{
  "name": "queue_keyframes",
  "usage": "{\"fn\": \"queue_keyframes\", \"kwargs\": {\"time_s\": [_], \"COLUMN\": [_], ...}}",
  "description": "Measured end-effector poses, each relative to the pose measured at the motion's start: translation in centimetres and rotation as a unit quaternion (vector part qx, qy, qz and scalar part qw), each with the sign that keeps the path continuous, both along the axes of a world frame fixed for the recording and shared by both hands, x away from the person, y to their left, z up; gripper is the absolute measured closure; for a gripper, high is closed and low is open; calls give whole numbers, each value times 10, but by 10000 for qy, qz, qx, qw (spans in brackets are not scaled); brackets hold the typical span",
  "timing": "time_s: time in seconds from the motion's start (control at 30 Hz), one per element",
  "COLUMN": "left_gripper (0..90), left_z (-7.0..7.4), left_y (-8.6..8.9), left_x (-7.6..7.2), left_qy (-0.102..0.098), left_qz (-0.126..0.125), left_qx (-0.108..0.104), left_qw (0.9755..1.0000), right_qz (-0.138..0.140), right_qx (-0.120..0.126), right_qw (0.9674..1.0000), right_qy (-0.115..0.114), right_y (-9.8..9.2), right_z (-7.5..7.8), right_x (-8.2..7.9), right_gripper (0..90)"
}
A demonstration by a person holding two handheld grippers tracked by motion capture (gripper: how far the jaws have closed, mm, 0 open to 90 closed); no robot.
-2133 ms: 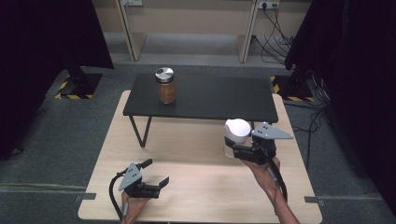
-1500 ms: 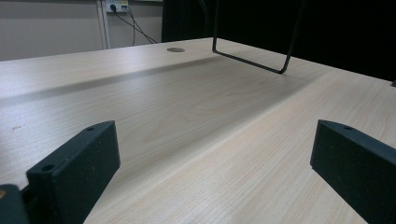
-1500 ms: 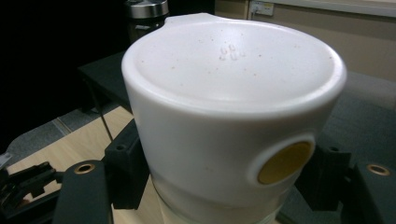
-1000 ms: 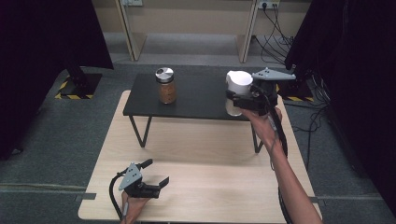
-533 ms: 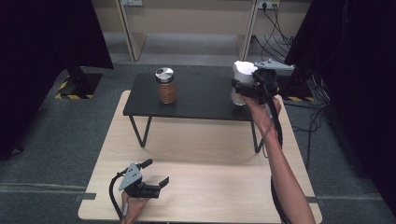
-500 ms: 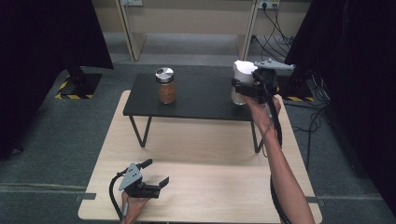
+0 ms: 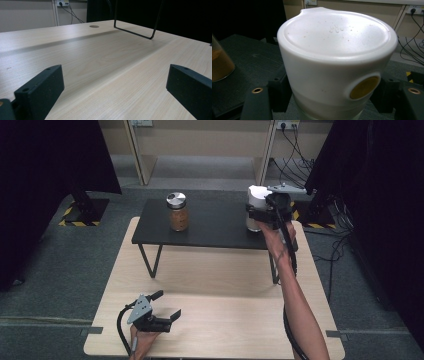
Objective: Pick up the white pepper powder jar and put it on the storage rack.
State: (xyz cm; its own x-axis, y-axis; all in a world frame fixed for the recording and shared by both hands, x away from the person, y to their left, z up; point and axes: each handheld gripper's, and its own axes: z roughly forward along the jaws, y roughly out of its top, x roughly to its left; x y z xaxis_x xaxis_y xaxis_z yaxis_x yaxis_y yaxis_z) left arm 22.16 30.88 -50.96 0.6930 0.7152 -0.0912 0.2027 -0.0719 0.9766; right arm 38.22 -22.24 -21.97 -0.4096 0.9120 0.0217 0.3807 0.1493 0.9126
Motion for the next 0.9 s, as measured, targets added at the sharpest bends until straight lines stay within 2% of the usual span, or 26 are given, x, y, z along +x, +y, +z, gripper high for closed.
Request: {"fn": "queue_keyframes", "kwargs": {"time_s": [0.1,0.4,0.43,0.5,0.6,0.67,0.77,0.9], "left_gripper": [7,7,7,8,8,8,8,8], "left_z": [0,0,0,0,0,1,0,1], "left_y": [0,0,0,0,0,-1,-1,-1], "left_x": [0,0,0,0,0,0,0,0], "left_qy": [1,-2,-1,2,-2,-6,-11,-14], "left_qz": [-1,4,4,5,7,4,6,5], "left_qx": [-2,6,13,20,22,35,34,41], "left_qw": [10000,10000,10000,10000,10000,10000,10000,10000], "right_qz": [-12,-21,-16,33,14,53,-42,-46], "right_qx": [-88,-78,-78,-42,-84,47,57,36], "right_qw": [10000,9999,9999,10000,10000,9999,10000,10000], "right_qy": [-1,-108,-89,0,-3,76,-19,-12], "right_y": [2,2,1,-1,-1,-5,-4,-4], "right_z": [-2,-7,-7,-4,-2,0,-1,1], "right_x": [1,-4,-3,0,-1,0,-5,-8], "right_gripper": [306,300,284,164,71,6,2,2]}}
